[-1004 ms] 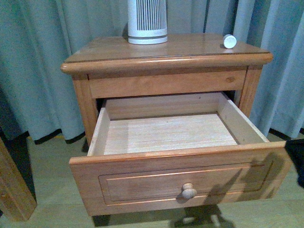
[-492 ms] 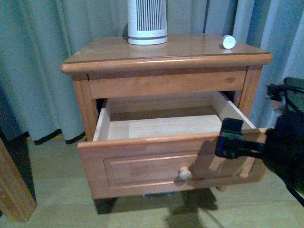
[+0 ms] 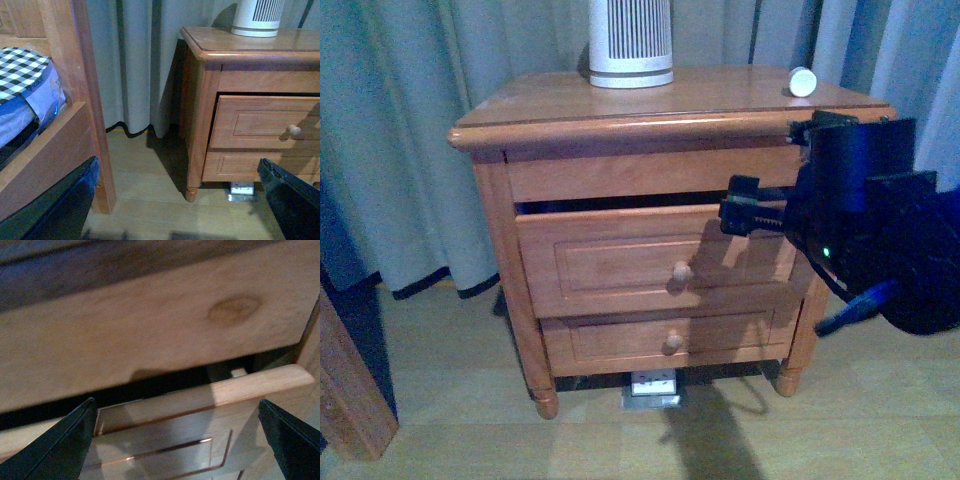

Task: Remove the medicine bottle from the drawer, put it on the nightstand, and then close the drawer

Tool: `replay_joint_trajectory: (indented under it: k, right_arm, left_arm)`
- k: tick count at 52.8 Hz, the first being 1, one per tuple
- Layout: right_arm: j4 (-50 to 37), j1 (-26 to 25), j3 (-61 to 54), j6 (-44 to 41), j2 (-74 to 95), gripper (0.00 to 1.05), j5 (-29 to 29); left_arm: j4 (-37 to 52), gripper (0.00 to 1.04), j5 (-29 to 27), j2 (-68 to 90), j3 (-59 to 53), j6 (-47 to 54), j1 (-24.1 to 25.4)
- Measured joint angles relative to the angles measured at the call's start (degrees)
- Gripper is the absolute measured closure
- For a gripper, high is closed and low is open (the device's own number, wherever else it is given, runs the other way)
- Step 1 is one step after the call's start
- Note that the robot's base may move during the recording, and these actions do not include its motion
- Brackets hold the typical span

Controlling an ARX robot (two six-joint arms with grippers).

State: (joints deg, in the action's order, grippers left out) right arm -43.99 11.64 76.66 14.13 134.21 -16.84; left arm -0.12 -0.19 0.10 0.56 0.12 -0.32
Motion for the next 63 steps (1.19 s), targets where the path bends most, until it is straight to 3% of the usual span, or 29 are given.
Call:
replay_joint_trajectory:
  k: [18,35,51,63]
  right_arm:
    - [1.33,-0.15,-0.94,0.2,-2.08,0.07,0.28]
    - [0.37,-1.81,-26.56,1.14,-26.36,0.07,1.88]
    - [-4.33,-6.43,-49.55,-4.87,-59.43,0.07,0.79]
    - [4.63,-8.87,-66.03,-6.27,-90.31,0.07,-1.64]
  left_arm:
    - [0.0,0.07,0.04,0.0,0.0,0.0,0.0]
    - [0.0,0.07,0.02,0.0,0.0,0.0,0.0]
    - [0.0,0.07,0.02,0.0,0.0,-0.02,0.0]
    - [0.0,0.07,0.02,0.0,0.0,0.0,0.02]
